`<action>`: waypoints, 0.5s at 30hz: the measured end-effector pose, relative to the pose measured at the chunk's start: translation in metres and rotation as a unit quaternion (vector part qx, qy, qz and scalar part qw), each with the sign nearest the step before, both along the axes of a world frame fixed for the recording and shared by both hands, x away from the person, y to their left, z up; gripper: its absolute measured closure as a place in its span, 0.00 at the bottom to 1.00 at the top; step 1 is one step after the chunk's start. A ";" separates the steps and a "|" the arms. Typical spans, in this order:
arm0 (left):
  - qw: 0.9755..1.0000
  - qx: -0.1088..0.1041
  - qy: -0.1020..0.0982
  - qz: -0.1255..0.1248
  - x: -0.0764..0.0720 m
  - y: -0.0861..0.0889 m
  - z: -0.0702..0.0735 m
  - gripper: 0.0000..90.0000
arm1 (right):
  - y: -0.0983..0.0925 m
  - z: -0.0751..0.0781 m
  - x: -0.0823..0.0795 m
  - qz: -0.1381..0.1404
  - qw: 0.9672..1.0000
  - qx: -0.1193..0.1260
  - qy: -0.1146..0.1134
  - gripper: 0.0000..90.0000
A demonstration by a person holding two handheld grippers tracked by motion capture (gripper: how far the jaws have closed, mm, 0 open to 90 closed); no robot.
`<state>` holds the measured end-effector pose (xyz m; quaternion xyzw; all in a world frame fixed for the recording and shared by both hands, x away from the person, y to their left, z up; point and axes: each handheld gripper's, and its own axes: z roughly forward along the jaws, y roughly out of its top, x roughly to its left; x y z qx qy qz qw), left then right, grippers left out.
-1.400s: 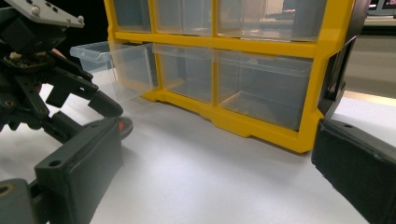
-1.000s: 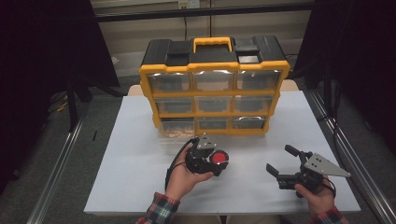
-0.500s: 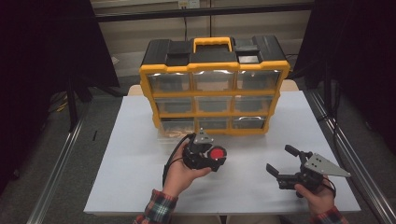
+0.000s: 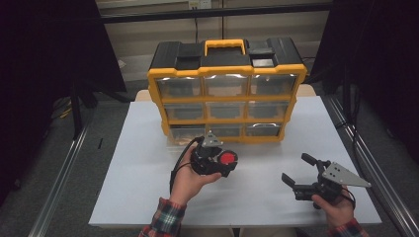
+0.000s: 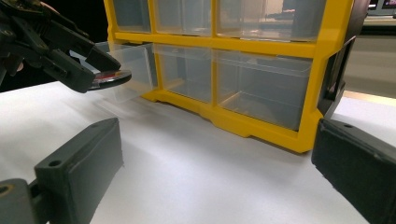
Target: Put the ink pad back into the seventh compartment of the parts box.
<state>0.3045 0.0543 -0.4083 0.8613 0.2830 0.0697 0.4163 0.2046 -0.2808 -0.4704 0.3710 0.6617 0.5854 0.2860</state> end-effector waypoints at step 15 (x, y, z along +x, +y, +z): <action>1.000 -0.003 -0.005 0.012 0.007 0.009 0.012 0.33 | 0.000 0.000 0.000 0.001 1.000 0.000 0.000 0.02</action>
